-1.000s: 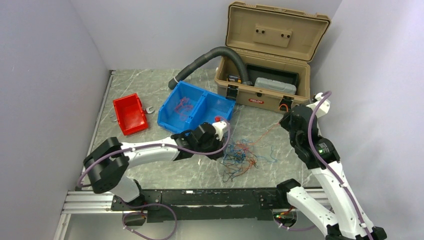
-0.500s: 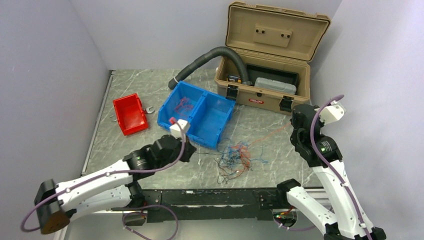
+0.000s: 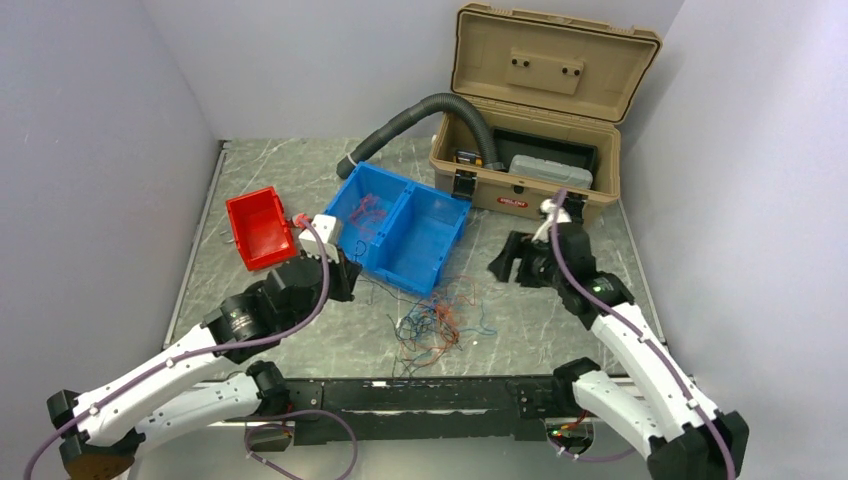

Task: Untangle the cables

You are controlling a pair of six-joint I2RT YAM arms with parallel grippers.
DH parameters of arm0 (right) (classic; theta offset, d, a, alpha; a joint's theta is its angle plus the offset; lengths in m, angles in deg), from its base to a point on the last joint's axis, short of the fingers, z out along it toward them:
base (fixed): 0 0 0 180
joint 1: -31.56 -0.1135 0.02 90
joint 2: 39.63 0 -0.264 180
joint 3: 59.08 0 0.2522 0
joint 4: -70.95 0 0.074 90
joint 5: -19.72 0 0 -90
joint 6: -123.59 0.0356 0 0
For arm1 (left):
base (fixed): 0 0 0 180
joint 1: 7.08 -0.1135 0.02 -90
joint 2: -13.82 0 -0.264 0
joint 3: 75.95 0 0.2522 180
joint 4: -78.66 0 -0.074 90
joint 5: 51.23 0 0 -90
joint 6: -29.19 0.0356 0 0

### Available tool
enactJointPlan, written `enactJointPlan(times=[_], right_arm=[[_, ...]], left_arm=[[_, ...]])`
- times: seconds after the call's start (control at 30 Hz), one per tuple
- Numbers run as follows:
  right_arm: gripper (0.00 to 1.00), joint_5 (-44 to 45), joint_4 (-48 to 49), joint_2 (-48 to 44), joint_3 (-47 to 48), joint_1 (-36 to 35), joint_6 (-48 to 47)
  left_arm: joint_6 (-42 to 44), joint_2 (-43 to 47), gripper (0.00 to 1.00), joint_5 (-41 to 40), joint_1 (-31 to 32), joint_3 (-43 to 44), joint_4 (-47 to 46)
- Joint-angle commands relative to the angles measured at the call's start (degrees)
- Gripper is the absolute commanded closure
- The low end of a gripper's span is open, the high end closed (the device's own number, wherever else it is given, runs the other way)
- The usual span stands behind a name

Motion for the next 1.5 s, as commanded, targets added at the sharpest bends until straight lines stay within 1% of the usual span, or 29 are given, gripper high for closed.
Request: enactJointPlan(times=[0.0,0.1,0.23,0.43,0.5,0.53,0.6,0.67,0.73,0.8,0.83,0.93,1.0,1.07,1.1,1.13,1.2,1.3,1.37,1.47], right_arm=[[0.24,-17.54,10.99,1.70,-0.96,-10.55,-8.49],[0.24,-17.47,14.47,2.73,-3.37,-17.21,-9.55],[0.26,-18.52,20.57,4.14,-7.55,-22.51,-9.60],[0.32,-14.38,24.87,10.57,-11.10,-27.23,-9.60],[0.36,-13.73,27.75,12.17,-12.39,-27.93,-8.51],[0.40,-13.26,29.08,12.93,-12.88,-28.26,-7.88],[0.55,-10.60,30.39,14.08,-13.39,-28.53,-6.07],[0.78,-7.90,30.65,13.52,-13.91,-28.57,-4.87],[1.00,-4.02,30.20,11.21,-14.40,-28.51,-2.32],[1.00,3.11,27.98,6.93,-15.32,-28.32,0.40],[1.00,9.97,24.59,4.09,-15.48,-28.08,2.03],[1.00,25.25,13.28,-4.92,-14.64,-25.93,7.80],[1.00,35.12,4.49,-9.85,-12.96,-22.97,12.11],[1.00,41.36,-3.76,-13.48,-10.90,-17.93,18.80],[1.00,41.79,-5.25,-15.71,-10.37,-15.27,19.94],[1.00,42.18,-6.84,-16.52,-9.67,-12.95,20.88],[1.00,46.73,-12.16,-17.98,-7.51,-11.15,25.99],[1.00,53.64,-17.25,-18.49,-4.32,-11.04,30.30],[1.00,57.36,-20.27,-18.03,-2.62,-11.02,32.60],[1.00,61.89,-22.60,-17.12,-0.26,-11.01,32.41]], left_arm=[[4.42,-2.25,1.00,0.96,-0.16,3.23,-2.24],[5.53,-3.96,1.00,1.49,-0.16,4.88,-2.87],[6.69,-5.99,1.00,0.85,-0.16,7.40,-2.32],[8.75,-7.70,1.00,-0.67,-0.29,10.72,-0.94],[9.19,-8.08,1.00,-0.73,-0.40,11.40,-0.63],[9.35,-8.23,1.00,-0.64,-0.54,11.60,-0.53],[9.45,-8.45,1.00,-0.77,-0.67,11.95,-0.17],[9.37,-8.47,1.00,-1.31,-0.90,12.18,0.35],[6.50,-8.66,1.00,-5.06,-1.46,12.85,3.31],[2.34,-8.62,1.00,-8.90,-4.28,13.98,8.53],[0.71,-8.04,1.00,-9.71,-6.90,14.14,10.60],[-1.17,-4.42,1.00,-8.39,-16.34,12.44,13.63],[-1.73,-1.64,1.00,-7.95,-21.59,11.23,14.36],[-2.80,0.19,1.00,-8.76,-26.33,11.12,16.03],[-3.27,0.83,1.00,-9.19,-27.74,11.59,17.14],[-3.70,1.38,1.00,-9.52,-28.87,11.91,18.01],[-4.38,2.81,1.00,-9.99,-29.92,12.14,18.65],[-4.74,4.52,1.00,-10.09,-30.26,11.57,18.21],[-5.74,4.48,1.00,-11.44,-30.37,11.88,19.81],[-8.05,3.97,1.00,-14.93,-30.60,13.09,22.82]])
